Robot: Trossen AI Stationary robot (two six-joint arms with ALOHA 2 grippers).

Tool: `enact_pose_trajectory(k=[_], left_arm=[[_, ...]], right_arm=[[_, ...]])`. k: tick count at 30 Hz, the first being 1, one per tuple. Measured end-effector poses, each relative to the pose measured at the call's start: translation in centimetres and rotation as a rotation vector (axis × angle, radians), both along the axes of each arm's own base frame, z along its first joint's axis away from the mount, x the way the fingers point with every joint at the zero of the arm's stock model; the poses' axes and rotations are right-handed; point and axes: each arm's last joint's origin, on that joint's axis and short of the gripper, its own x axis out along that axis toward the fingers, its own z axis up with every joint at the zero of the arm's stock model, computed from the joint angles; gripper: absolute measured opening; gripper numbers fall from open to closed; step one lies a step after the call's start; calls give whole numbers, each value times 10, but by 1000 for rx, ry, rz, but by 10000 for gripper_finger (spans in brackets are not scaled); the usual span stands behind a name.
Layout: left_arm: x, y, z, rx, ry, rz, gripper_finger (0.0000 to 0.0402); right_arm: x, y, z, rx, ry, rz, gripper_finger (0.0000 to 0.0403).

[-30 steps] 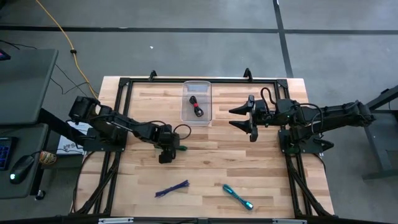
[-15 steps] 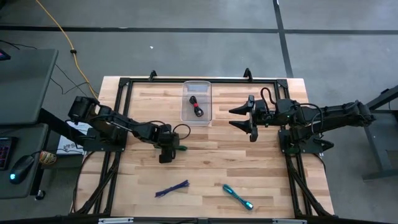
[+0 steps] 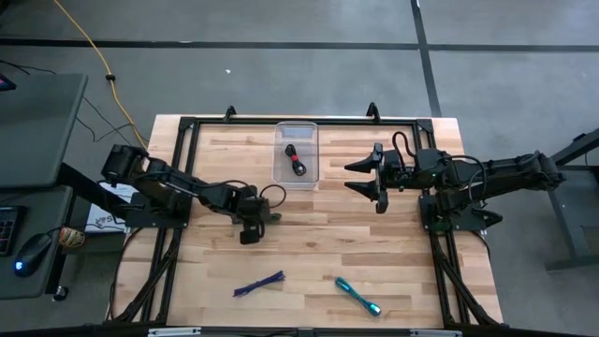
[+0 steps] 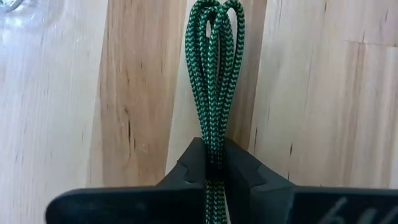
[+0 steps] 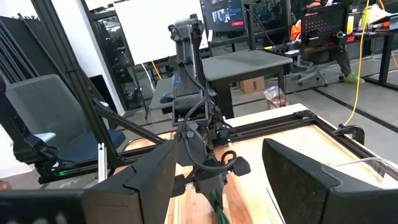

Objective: Pick and place USB-C Cables
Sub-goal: Put the green charger cable into the transparent bin

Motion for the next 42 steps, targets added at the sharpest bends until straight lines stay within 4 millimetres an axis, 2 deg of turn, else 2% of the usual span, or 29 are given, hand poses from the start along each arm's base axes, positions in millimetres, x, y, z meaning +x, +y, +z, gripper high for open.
enact_pose_trajectory(k=[3, 9, 14, 16, 19, 22, 25, 30, 38, 42], left_arm=[[-4, 1, 12, -14, -35, 4, 3], [-15, 4, 62, -32, -287, 63, 1], [-28, 6, 120, -26, -682, 156, 0], [-34, 7, 144, -12, -899, 189, 0], [-43, 9, 165, -2, -1176, 230, 0], [-49, 10, 171, 18, -1351, 261, 0], [-51, 10, 166, 11, -1429, 282, 0], [-50, 10, 155, -1, -1426, 287, 0], [-50, 10, 155, -7, -1432, 291, 0], [-50, 9, 155, -4, -1430, 287, 0]], right_arm=[[0, 0, 0, 0, 0, 0, 229], [0, 0, 0, 0, -4, -1, 229], [0, 0, 0, 0, -4, -1, 229], [0, 0, 0, 0, -4, -1, 229], [0, 0, 1, 0, -8, -1, 229], [0, 0, 1, 0, -12, -1, 229], [0, 0, 1, 0, -12, -1, 229], [0, 0, 1, 0, -12, -1, 229], [0, 0, 1, 2, -12, -1, 229], [0, 0, 2, 140, -29, -4, 229]])
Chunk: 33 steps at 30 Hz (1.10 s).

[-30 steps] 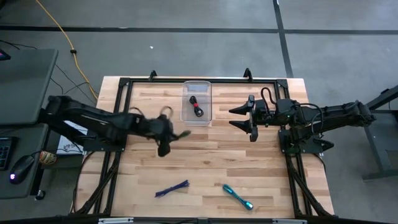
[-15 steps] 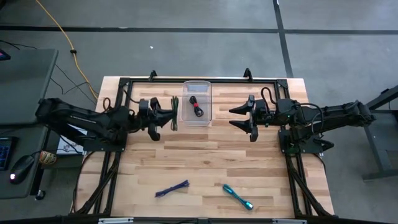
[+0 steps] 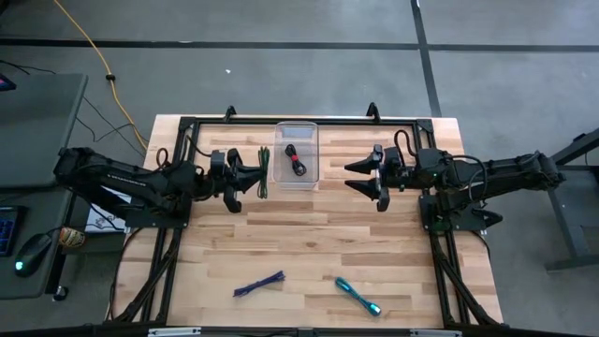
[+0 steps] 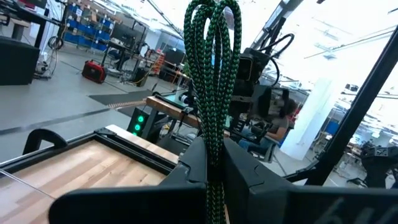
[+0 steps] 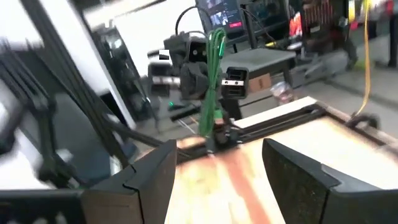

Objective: Pick and place USB-C Cables
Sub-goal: Put the green charger cable into the transparent bin

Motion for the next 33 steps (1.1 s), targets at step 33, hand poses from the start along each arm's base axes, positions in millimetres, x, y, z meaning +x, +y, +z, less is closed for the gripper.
enact_pose_trajectory(k=[33], left_arm=[[111, -6, -7, 31, 99, -189, 0]], right_arm=[[96, 7, -48, 169, -255, 66, 229]])
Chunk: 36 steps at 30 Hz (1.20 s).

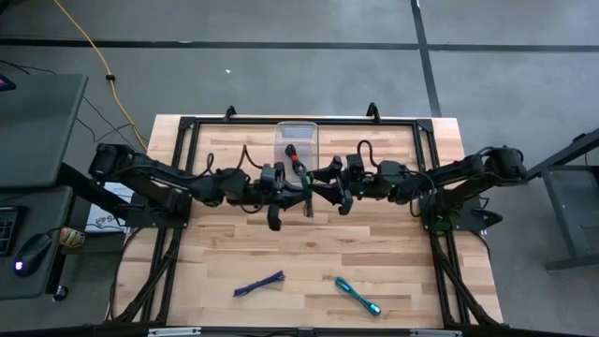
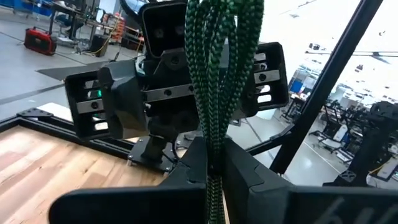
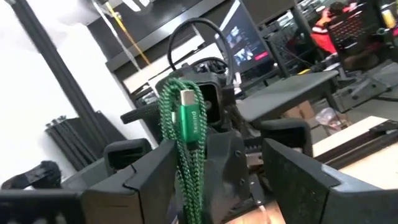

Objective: Pick and place USB-C Cables
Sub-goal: Put the green charger cable into the transparent bin

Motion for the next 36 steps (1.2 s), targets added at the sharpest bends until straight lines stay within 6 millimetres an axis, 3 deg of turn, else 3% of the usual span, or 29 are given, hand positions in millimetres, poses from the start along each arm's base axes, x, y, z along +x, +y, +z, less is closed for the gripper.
enact_pose_trajectory(k=[10, 19, 36], left_arm=[[-2, 12, 1, -22, -1, 46, 0], [-1, 3, -4, -41, 50, -66, 0], [2, 10, -11, -46, 82, -33, 0]], right_arm=[[-2, 1, 4, -18, -30, 47, 229], [0, 0, -4, -13, 61, 0, 229], [1, 0, -5, 21, 75, 10, 229]])
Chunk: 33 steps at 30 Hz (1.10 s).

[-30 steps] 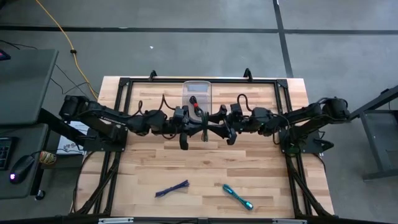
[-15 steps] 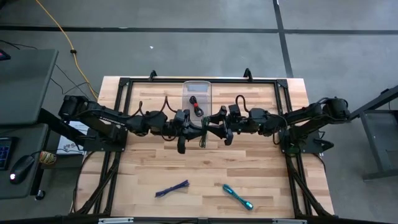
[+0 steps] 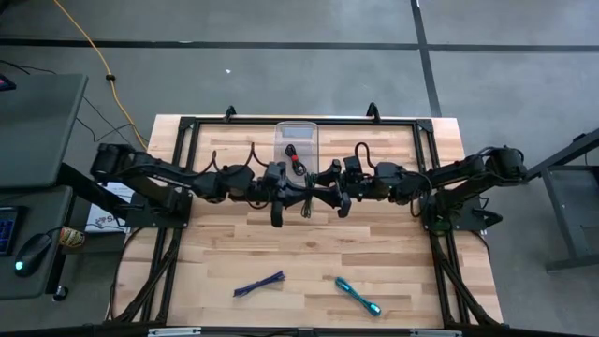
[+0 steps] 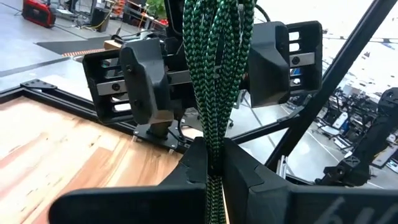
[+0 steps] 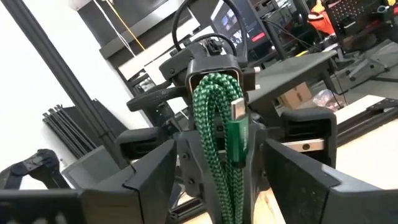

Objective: Pick and place USB-C Cables
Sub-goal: Put the green charger cable into the transparent bin

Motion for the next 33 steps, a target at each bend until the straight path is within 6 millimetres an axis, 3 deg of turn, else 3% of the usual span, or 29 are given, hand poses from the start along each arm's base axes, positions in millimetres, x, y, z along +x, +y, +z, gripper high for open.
enact_pose_trajectory(k=[13, 19, 26, 33], left_arm=[[10, 0, -3, 0, 13, -6, 0], [10, 0, -3, 2, 17, -6, 0], [10, 1, -4, 2, 18, -5, 1], [10, 3, -4, -27, 18, -1, 1]], right_arm=[[1, 0, -4, -13, 45, -5, 220], [1, 0, -5, -3, 53, -3, 157], [1, 0, -5, 11, 54, 6, 20], [1, 1, -5, 35, 55, 30, 32]])
